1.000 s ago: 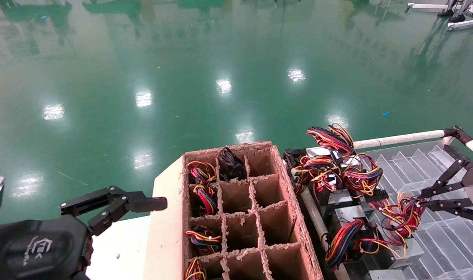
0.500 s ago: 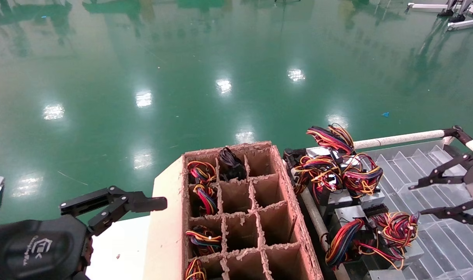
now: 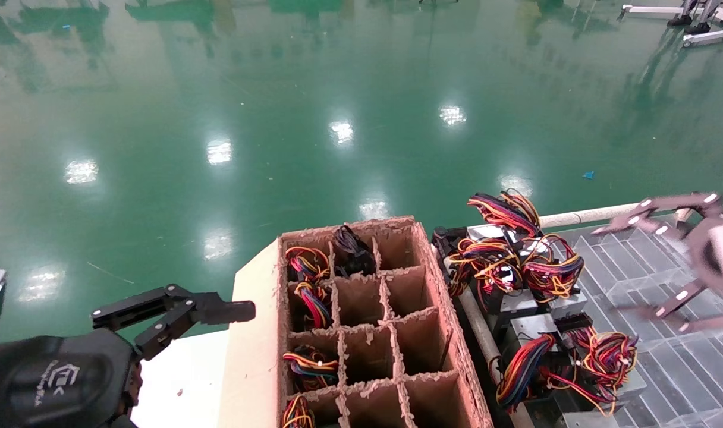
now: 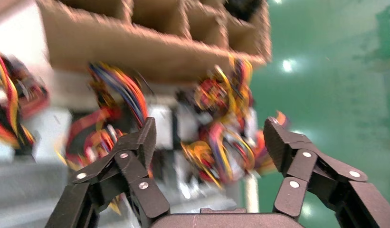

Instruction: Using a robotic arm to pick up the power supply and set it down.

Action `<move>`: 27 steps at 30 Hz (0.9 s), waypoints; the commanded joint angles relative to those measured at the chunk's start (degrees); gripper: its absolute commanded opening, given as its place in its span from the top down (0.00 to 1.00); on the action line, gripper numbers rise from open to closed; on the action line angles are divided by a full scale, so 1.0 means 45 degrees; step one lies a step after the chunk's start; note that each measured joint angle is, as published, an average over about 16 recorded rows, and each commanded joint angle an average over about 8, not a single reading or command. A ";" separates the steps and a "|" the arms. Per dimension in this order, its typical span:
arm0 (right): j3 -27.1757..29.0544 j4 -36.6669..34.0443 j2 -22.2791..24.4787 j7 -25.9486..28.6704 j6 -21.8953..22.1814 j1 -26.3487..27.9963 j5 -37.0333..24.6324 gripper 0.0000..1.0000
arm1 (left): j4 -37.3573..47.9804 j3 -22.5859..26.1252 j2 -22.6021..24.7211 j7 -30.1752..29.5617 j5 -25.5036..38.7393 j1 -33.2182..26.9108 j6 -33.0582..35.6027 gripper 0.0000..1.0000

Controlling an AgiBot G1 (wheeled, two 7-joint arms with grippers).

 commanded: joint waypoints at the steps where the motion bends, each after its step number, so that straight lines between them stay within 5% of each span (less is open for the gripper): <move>1: 0.0522 0.0295 0.0007 0.0366 -0.0002 -0.0450 0.0120 0.00 | 0.0002 0.0001 0.0000 0.0001 -0.0001 -0.0001 0.0001 0.00; 27: 0.8032 0.4825 0.0012 0.5689 0.0253 -0.7205 0.1298 0.00 | 0.0005 0.0014 -0.0004 0.0008 -0.0008 -0.0005 -0.0002 0.00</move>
